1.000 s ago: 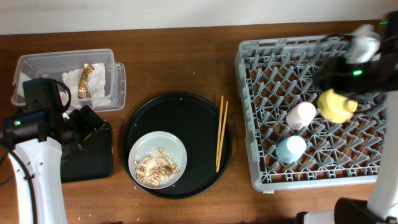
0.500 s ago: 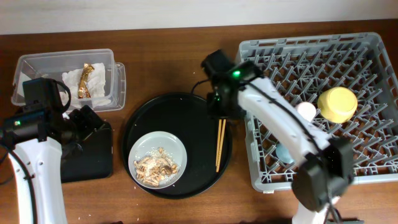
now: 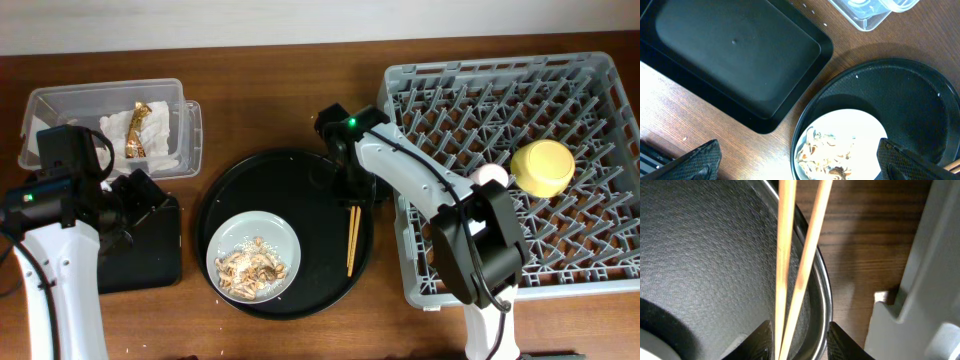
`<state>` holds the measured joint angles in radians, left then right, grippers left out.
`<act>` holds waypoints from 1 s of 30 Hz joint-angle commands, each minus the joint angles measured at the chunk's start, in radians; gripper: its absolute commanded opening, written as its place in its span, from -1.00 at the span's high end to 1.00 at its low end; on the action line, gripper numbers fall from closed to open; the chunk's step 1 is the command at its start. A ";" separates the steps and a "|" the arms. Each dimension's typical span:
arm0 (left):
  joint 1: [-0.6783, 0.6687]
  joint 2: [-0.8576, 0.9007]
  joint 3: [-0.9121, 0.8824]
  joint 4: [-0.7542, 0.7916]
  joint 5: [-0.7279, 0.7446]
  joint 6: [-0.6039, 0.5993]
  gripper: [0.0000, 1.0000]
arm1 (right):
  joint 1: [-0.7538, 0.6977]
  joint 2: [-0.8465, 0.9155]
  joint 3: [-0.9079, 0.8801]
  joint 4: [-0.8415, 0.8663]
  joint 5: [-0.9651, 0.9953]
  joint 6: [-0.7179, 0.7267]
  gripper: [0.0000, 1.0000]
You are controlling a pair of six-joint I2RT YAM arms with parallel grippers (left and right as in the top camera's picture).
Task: Sort waste into correct bins and load items into the dishwasher rack
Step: 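Move the right gripper to the chopsticks on the tray and grasp them, then carry the chopsticks with the right gripper to the rack's left edge, release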
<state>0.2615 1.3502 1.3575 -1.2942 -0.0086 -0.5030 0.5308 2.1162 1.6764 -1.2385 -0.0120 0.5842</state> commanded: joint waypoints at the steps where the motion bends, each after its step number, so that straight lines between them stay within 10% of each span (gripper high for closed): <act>1: 0.004 0.003 -0.001 0.002 -0.007 -0.013 -0.98 | -0.003 0.006 -0.079 0.037 -0.016 0.001 0.26; 8: 0.004 0.003 -0.001 0.002 -0.007 -0.013 -0.98 | -0.003 0.006 -0.140 0.140 -0.124 -0.011 0.43; 13: 0.004 0.003 -0.001 0.002 -0.007 -0.013 -0.98 | -0.003 0.005 -0.140 0.149 -0.137 -0.028 0.92; 30: 0.004 0.003 -0.001 0.002 -0.007 -0.013 -0.98 | 0.000 -0.172 -0.131 0.142 -0.266 -0.133 0.81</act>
<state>0.2615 1.3502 1.3575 -1.2938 -0.0086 -0.5030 0.5308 1.9762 1.5452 -1.0946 -0.2462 0.4740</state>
